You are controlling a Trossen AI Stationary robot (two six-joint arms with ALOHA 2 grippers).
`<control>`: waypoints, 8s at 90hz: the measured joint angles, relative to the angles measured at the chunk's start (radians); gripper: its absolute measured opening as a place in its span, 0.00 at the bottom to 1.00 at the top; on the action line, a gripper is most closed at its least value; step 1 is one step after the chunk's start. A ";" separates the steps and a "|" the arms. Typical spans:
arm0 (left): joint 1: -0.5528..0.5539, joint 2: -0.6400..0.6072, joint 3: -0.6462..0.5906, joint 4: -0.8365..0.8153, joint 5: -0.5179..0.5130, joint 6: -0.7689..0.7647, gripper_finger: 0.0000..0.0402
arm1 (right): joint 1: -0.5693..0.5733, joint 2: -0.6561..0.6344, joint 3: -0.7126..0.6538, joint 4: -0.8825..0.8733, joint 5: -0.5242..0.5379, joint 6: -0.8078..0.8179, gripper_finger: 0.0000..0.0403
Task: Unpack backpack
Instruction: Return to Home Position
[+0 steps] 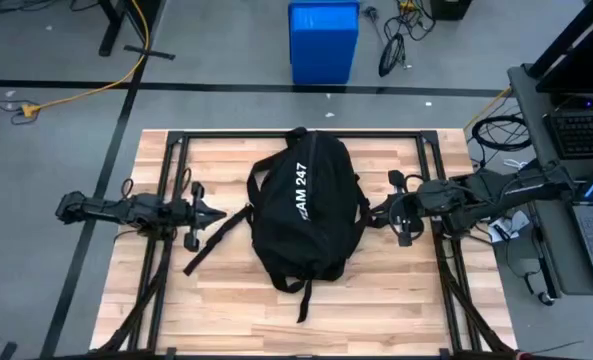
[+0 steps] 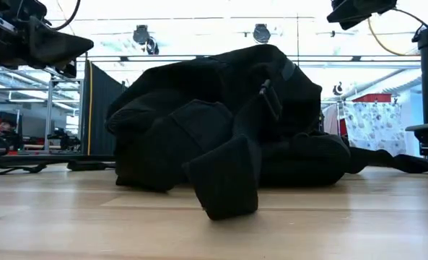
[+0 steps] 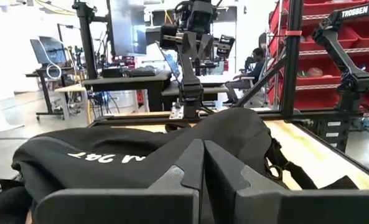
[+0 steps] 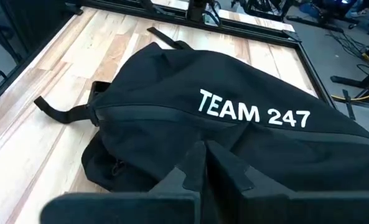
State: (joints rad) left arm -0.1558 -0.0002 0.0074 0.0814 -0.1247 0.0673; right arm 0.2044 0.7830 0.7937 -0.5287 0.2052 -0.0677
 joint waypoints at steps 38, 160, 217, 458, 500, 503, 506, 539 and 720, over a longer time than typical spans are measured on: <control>0.008 0.000 0.000 -0.043 -0.030 0.018 0.00 | 0.000 0.000 0.000 0.002 0.000 -0.020 0.00; 0.195 0.001 0.000 -0.063 0.188 -0.114 0.00 | -0.088 -0.068 -0.108 0.116 -0.074 -0.031 0.00; 0.195 0.002 0.000 -0.063 0.185 -0.114 0.00 | -0.098 -0.293 -0.386 0.283 -0.107 0.128 0.00; 0.195 0.002 -0.001 -0.063 0.184 -0.113 0.00 | -0.025 -0.663 -0.771 0.580 -0.120 0.146 0.00; 0.195 0.002 0.000 -0.064 0.184 -0.113 0.00 | -0.073 -0.663 -0.771 0.586 -0.131 0.118 0.00; 0.195 0.002 0.000 -0.063 0.184 -0.113 0.00 | -0.073 -0.663 -0.771 0.586 -0.131 0.115 0.00; 0.195 0.002 -0.001 -0.063 0.184 -0.113 0.00 | -0.073 -0.663 -0.771 0.586 -0.131 0.114 0.00; 0.195 0.002 0.000 -0.064 0.184 -0.113 0.00 | -0.073 -0.662 -0.782 0.578 -0.131 0.095 0.00; 0.195 0.002 -0.001 -0.063 0.184 -0.113 0.00 | -0.125 -0.759 -0.780 0.554 -0.126 0.003 0.00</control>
State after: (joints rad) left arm 0.0391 0.0017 0.0067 0.0181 0.0589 -0.0460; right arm 0.0795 0.0242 0.0135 0.0250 0.0788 -0.0646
